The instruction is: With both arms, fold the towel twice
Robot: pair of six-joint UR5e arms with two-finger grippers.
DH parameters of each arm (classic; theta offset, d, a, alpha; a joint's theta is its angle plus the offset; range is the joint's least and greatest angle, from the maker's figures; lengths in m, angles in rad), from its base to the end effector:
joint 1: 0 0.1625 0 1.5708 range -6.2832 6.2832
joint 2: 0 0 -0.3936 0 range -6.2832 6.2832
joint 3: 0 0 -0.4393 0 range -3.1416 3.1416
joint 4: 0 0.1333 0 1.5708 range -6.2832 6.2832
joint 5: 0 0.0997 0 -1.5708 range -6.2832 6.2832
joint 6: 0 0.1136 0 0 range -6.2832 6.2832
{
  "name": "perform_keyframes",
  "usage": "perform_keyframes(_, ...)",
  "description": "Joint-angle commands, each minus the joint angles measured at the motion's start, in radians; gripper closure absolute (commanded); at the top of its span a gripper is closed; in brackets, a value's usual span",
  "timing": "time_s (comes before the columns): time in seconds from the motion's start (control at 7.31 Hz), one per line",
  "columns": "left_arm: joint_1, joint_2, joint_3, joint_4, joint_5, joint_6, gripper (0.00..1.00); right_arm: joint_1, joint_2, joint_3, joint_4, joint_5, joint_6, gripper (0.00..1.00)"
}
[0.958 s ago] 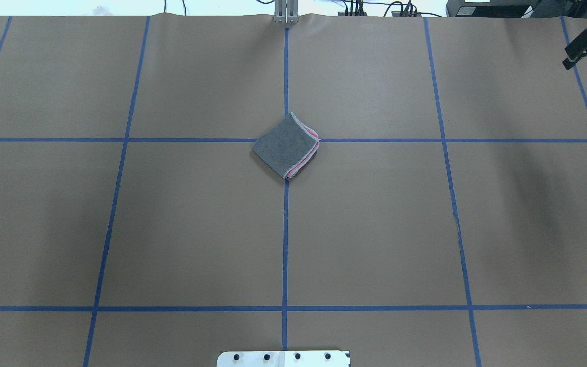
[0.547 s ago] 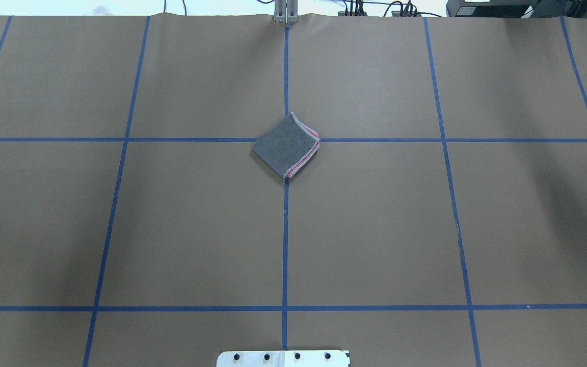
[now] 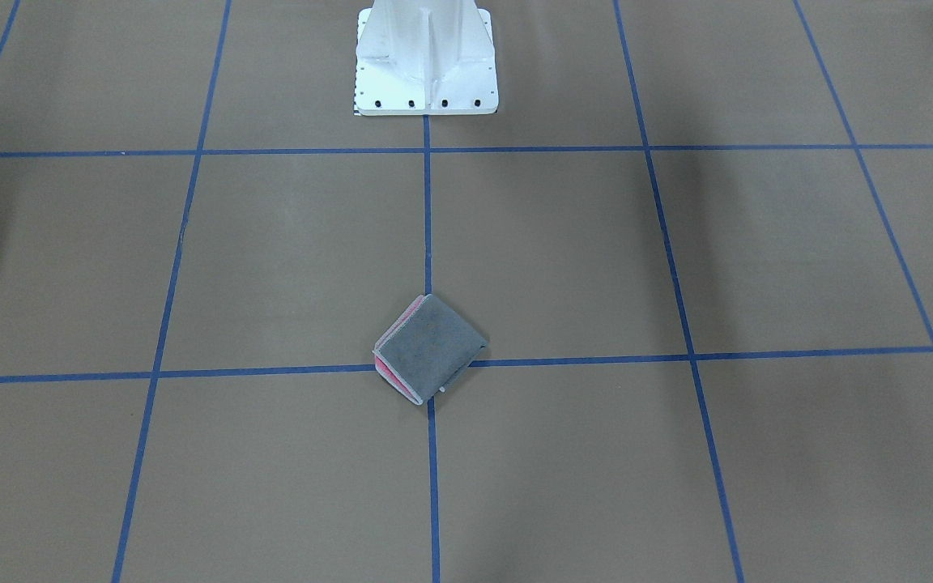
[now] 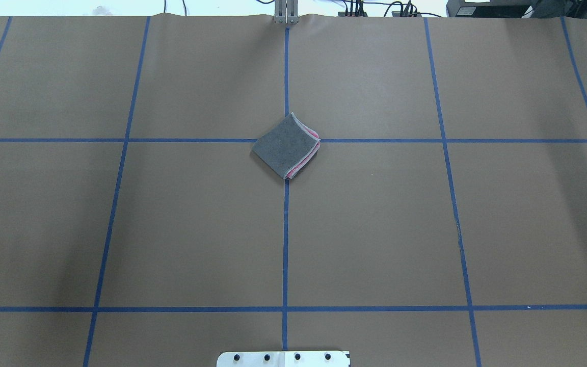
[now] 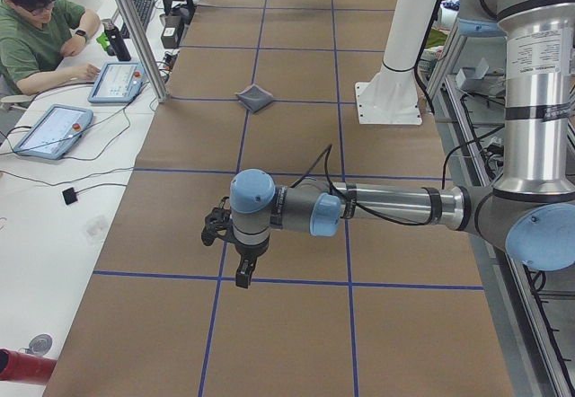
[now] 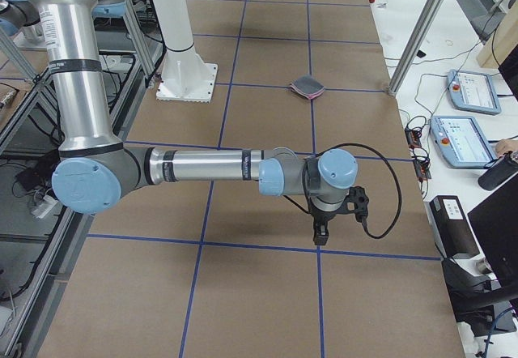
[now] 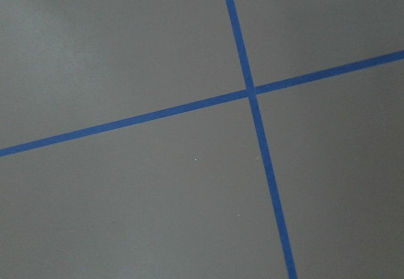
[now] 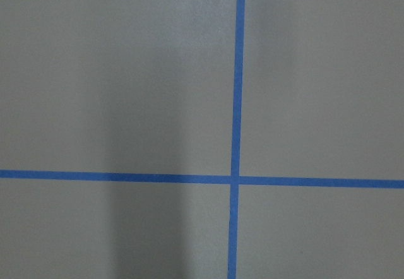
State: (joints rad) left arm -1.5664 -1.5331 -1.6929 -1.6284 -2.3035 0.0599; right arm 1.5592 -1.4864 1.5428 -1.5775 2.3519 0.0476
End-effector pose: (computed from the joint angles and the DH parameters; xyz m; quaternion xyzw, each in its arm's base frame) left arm -0.0550 -0.5338 0.5883 0.0761 0.3553 0.0553 0.9300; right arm 0.0466 -0.5759 0.6056 0.0117 -0.3811 0.0072 0.9244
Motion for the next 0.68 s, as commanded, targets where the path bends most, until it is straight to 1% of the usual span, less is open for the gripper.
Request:
perform_keyframes(0.0, 0.002, -0.087, 0.016, 0.102, -0.008, -0.006, 0.00, 0.010, -0.138, 0.158, -0.007, -0.046, -0.002, 0.00)
perform_keyframes(0.27, 0.000, -0.065, 0.012, 0.101, -0.014, -0.003, 0.00, 0.030, -0.140, 0.149, -0.006, -0.013, -0.044, 0.00)
perform_keyframes(0.55, 0.000, -0.050, 0.002, 0.102, -0.014, -0.003, 0.00, 0.029, -0.144, 0.137, -0.001, -0.005, -0.048, 0.00)
